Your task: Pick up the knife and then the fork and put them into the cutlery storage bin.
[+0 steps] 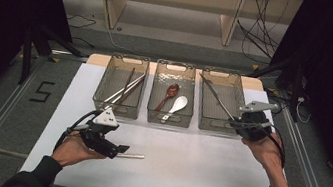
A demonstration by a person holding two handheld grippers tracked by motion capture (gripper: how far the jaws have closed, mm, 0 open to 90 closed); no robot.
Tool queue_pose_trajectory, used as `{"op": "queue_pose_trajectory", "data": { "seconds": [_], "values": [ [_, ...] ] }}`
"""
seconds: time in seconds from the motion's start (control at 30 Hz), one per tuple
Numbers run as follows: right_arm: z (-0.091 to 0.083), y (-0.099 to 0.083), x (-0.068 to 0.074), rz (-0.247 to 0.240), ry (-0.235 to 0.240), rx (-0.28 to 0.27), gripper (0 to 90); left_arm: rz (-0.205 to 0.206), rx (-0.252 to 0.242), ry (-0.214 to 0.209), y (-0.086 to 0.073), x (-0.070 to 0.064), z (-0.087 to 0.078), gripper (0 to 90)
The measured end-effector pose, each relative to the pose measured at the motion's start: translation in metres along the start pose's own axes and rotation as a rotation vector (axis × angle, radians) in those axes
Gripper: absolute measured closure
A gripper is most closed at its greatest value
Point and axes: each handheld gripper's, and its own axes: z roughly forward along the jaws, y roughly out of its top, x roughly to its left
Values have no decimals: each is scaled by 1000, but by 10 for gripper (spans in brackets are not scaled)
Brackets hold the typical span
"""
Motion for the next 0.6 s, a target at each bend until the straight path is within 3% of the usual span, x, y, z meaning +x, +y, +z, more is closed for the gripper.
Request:
{"op": "queue_pose_trajectory", "data": {
  "seconds": [0.23, 0.6],
  "values": [
    [14, 9, -14, 45, -35, 35, 844, -9, -5, -2, -1, -1, 0, 160],
    [33, 24, -21, 101, -75, 88, 843, -22, -7, 14, -4, -2, -3, 159]
  ]
}}
